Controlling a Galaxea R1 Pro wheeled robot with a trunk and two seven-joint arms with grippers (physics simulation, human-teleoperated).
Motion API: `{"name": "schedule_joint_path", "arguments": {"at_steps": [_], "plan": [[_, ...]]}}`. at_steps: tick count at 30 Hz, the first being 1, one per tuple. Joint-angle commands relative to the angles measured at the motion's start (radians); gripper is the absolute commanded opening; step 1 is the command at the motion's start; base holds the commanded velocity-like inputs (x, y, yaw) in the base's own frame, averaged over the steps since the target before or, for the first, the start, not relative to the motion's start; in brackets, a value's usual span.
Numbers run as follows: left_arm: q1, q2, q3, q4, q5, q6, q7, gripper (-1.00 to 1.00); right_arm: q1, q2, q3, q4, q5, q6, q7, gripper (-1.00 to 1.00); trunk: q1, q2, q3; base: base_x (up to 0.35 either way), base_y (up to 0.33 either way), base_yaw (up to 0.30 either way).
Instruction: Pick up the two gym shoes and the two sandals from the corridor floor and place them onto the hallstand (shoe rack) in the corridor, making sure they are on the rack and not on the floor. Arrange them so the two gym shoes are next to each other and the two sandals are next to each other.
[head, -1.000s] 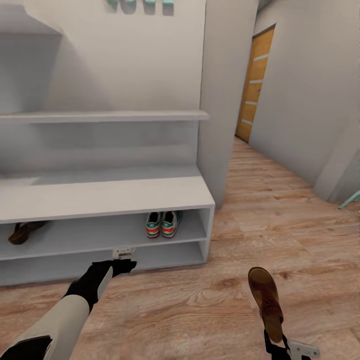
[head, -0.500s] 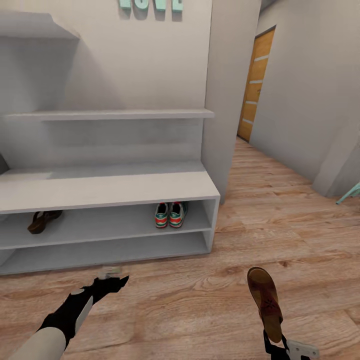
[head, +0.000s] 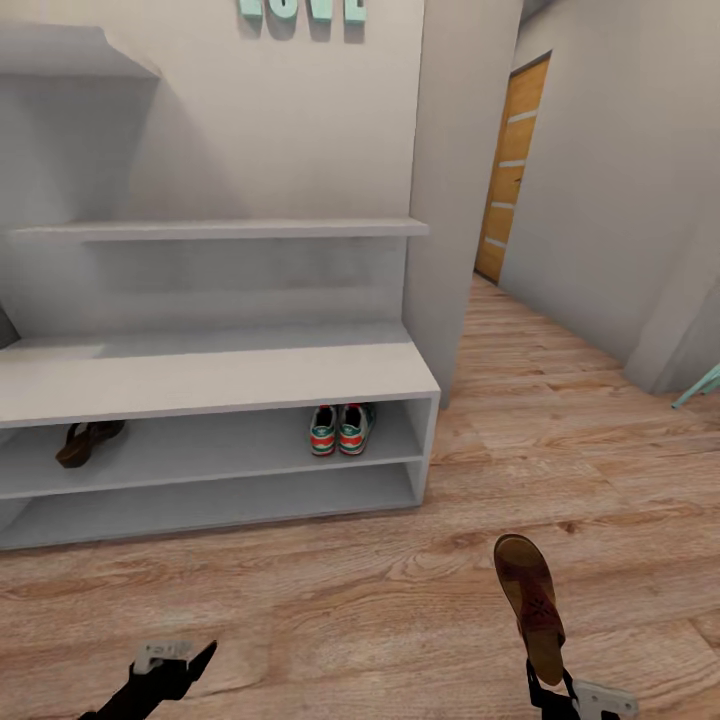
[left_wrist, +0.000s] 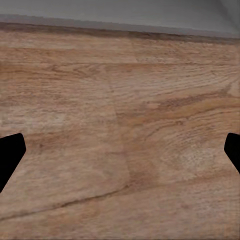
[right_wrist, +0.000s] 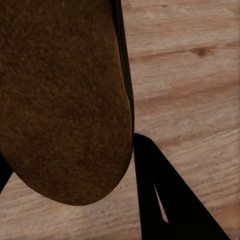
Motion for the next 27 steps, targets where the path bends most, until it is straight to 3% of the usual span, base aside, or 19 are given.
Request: {"name": "schedule_joint_path", "arguments": {"at_steps": [1,18,27], "plan": [[0.014,0.001,0.012,0.005,0.01,-0.019,-0.009,1.0,-0.001,0.001,-0.009,0.0,0.004,-0.003,0.009,-1.0,0.0,0.0,-0.001,0.0,0.0,0.0],[0.047,-0.007,0.034,0.089,0.018,-0.157,0.0,1.0,-0.001,0.008,-0.009,-0.002,0.003,-0.004,0.009,-1.0,0.0,0.0,-0.001,0.0,0.005,0.0],[0.049,-0.007,0.035,0.094,0.018,-0.165,-0.001,1.0,-0.001,0.008,-0.012,0.001,0.003,-0.005,0.007,-1.0,0.0,0.0,-0.001,0.0,0.271,0.0]]}}
